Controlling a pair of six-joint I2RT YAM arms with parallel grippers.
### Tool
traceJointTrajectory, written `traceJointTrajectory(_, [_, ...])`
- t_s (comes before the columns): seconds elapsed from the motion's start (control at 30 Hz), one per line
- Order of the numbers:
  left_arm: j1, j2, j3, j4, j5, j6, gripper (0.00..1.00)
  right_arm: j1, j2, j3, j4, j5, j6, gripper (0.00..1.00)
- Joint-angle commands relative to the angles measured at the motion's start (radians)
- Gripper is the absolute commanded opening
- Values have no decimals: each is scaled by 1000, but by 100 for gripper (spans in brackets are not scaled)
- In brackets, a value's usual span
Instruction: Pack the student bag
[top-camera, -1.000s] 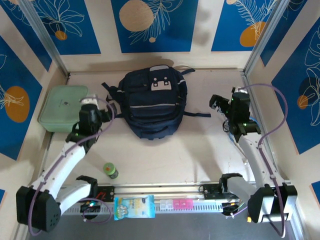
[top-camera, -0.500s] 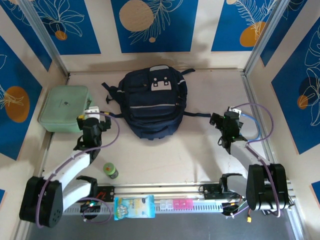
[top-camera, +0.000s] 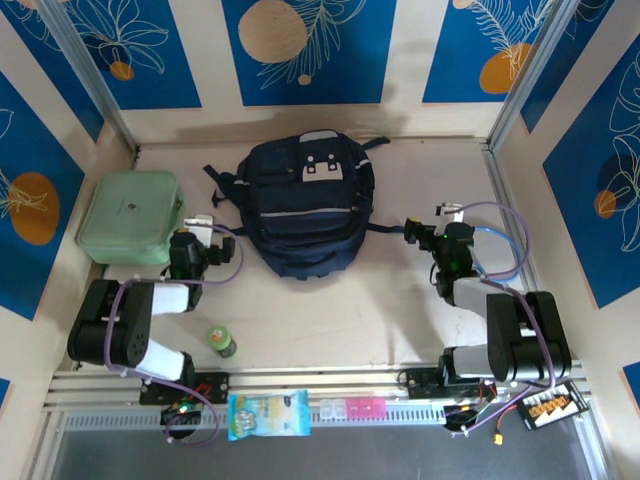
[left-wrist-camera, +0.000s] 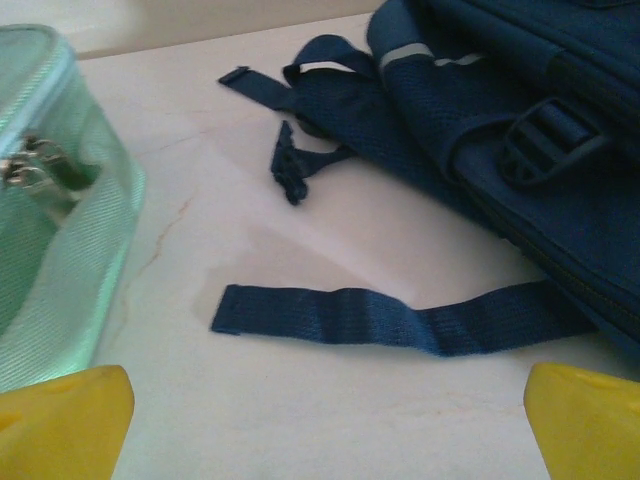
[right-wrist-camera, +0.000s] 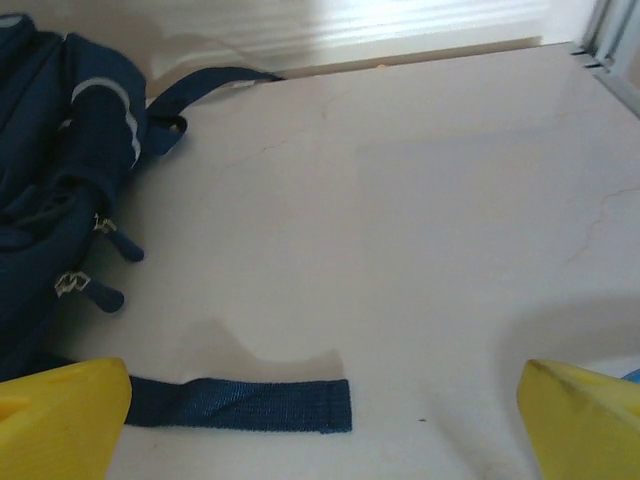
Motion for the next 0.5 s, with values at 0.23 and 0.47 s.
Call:
traceJointTrajectory(0.23, [18, 88, 5, 168, 105, 12, 99, 17, 173, 6, 196, 31, -19, 99])
traceJointTrajectory(0.47, [18, 87, 34, 106, 40, -13, 100, 6, 169, 30, 136, 26, -4, 99])
